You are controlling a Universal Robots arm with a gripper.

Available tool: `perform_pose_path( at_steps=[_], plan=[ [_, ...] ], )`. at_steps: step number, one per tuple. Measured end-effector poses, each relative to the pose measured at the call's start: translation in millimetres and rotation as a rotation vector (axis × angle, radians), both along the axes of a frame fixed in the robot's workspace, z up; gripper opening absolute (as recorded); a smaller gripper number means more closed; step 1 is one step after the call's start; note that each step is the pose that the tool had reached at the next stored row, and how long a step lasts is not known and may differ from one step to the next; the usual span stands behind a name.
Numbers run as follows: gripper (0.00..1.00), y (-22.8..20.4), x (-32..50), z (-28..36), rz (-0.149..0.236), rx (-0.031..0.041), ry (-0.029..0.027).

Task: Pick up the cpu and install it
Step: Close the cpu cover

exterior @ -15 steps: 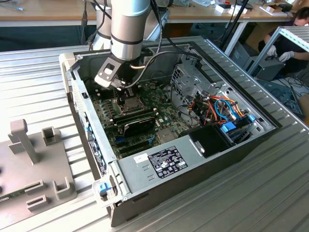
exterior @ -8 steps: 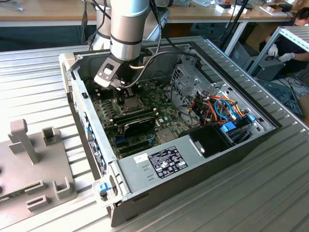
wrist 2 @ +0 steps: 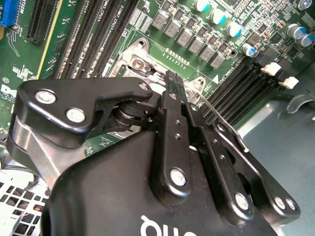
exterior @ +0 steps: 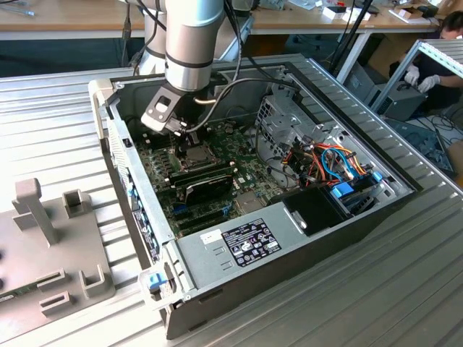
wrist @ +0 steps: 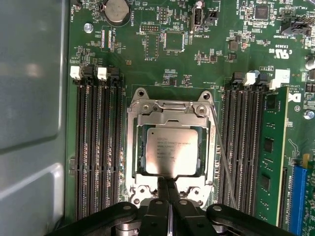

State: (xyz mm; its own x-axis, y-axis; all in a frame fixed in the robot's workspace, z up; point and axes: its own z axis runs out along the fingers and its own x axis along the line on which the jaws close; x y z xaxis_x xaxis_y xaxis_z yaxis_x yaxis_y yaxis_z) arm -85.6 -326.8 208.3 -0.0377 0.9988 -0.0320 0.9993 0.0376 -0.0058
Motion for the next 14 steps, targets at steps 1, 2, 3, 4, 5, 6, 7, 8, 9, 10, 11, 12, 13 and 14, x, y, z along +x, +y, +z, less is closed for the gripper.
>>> perform_pose_path(
  at_steps=[1,2,3,4,5,6,7,8,9,10,11,12,13,14],
  plan=[
    [0.11,0.0,0.0,-0.1,0.0,-0.0002,0.0001],
    [0.11,0.0,0.0,-0.2,0.0,-0.0002,0.0002],
    [0.11,0.0,0.0,-0.3,0.0,-0.0001,0.0],
    [0.11,0.0,0.0,-0.4,0.0,0.0,0.0],
    [0.11,0.1,0.1,-1.2,0.0,0.0003,-0.0003],
    [0.11,0.0,0.0,-1.9,0.0,-0.0001,0.0],
    [0.11,0.0,0.0,-2.0,0.0,-0.0002,0.0001],
    [0.11,0.0,0.0,-2.0,0.0,-0.0002,0.0002],
    [0.11,0.0,0.0,-2.0,0.0,-0.0002,0.0002],
    [0.11,0.0,0.0,-2.1,0.0,-0.0002,0.0001],
    [0.11,0.0,0.0,-2.3,0.0,-0.0001,0.0],
    [0.11,0.0,0.0,-2.7,0.0,-0.0001,0.0001],
    [0.11,0.0,0.0,-3.0,0.0,-0.0003,0.0002],
    [0.11,0.0,0.0,-3.1,0.0,-0.0003,0.0003]
  ],
)
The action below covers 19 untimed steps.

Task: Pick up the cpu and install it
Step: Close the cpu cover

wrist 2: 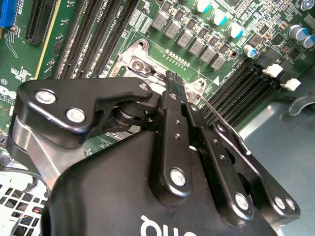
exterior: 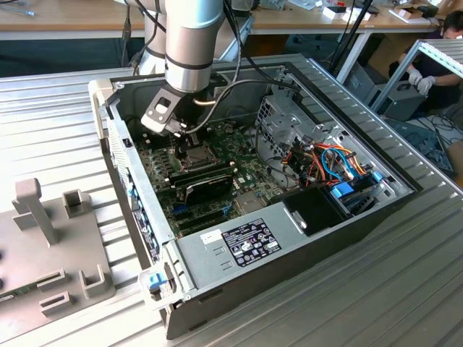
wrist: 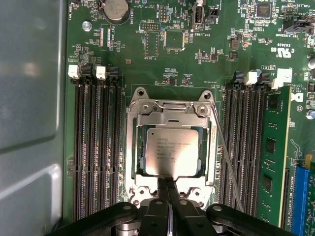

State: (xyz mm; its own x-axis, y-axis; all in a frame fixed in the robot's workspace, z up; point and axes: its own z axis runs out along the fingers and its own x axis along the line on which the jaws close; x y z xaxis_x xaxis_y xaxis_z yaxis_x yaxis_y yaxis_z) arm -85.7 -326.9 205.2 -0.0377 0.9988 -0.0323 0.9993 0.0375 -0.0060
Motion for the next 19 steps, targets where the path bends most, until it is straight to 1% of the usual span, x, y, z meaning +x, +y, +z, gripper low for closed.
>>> perform_pose_path(
  at_steps=[16,18,19],
  plan=[
    [0.11,0.1,0.0,-0.7,0.0,0.0003,-0.0002],
    [0.11,0.2,0.1,0.5,0.0,0.001,-0.0008],
    [0.11,0.2,0.1,2.2,0.0,0.001,-0.0008]
  ],
)
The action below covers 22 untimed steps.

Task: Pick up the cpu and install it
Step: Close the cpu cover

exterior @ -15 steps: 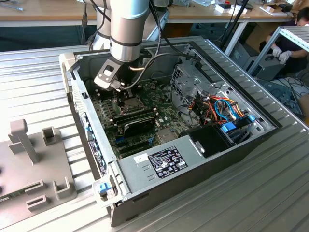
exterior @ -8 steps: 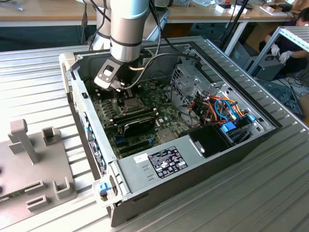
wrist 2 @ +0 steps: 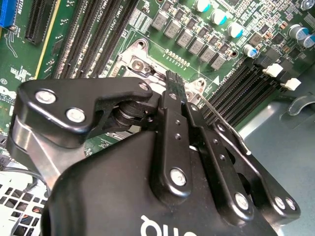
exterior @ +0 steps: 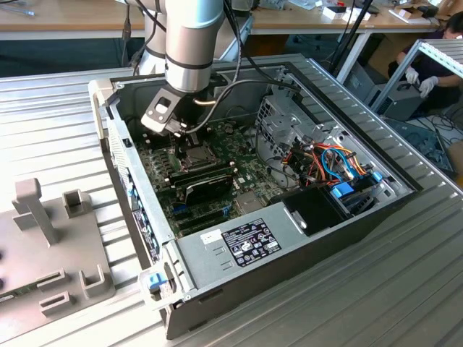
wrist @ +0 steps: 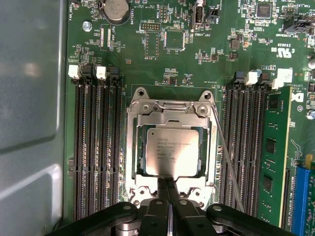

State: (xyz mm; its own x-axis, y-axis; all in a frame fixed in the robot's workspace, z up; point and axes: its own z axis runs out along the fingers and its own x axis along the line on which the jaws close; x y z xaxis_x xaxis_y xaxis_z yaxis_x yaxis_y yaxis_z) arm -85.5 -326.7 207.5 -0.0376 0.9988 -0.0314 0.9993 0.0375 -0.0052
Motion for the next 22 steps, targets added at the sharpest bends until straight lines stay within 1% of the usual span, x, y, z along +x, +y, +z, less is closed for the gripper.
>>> perform_pose_path(
  at_steps=[2,3,4,5,7,9,12,13,16,22],
  plan=[
    [0.11,-0.1,-0.1,2.0,0.0,-0.0007,0.0004],
    [0.11,-0.1,-0.1,6.3,0.0,-0.0012,0.0005],
    [0.11,0.1,-0.1,12.1,0.0,-0.0013,0.0004],
    [0.11,0.2,-0.1,20.3,0.0,-0.0014,-0.0004],
    [0.11,0.2,0.5,20.6,0.0,-0.0017,-0.0007],
    [0.11,0.2,3.0,20.5,0.0,-0.0014,-0.0008],
    [0.11,0.2,8.2,20.5,0.0,-0.0014,-0.0008],
    [0.11,0.2,12.3,20.5,0.0,-0.0015,-0.0008],
    [0.11,0.2,17.1,20.5,0.0,-0.0015,-0.0008],
    [0.11,0.2,21.1,20.5,0.0,-0.0015,-0.0009]
  ],
)
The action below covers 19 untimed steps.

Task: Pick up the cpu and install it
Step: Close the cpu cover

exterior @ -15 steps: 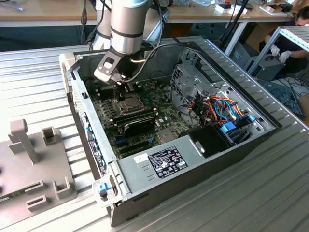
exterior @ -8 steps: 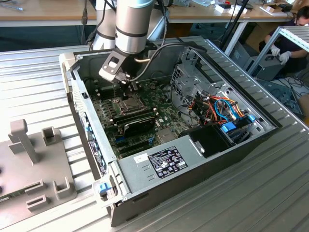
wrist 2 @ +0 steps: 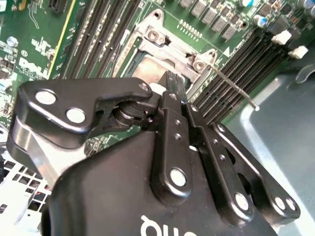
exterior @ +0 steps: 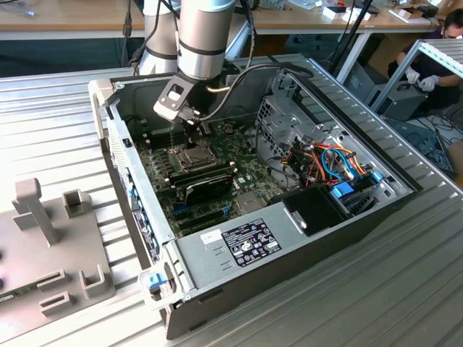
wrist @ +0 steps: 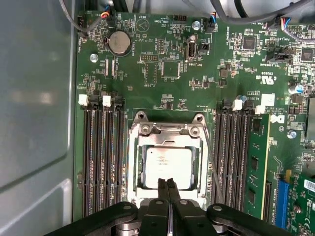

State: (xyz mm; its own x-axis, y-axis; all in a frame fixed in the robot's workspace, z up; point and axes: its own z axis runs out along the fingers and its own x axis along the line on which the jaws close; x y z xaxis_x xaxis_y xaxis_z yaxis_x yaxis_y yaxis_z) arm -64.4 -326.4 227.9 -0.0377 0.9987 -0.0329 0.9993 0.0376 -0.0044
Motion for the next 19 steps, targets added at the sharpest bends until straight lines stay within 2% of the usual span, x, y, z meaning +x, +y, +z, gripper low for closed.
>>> perform_pose_path(
  at_steps=[3,6,16,19],
  plan=[
    [0.11,-0.1,4.4,0.0,0.0,0.0,0.0],
    [0.11,0.0,4.9,1.8,0.0,0.0,0.0],
    [0.11,0.0,4.9,20.6,0.0,0.0,0.0],
    [0.11,-0.1,4.9,22.1,0.0,0.0,0.0]
  ],
)
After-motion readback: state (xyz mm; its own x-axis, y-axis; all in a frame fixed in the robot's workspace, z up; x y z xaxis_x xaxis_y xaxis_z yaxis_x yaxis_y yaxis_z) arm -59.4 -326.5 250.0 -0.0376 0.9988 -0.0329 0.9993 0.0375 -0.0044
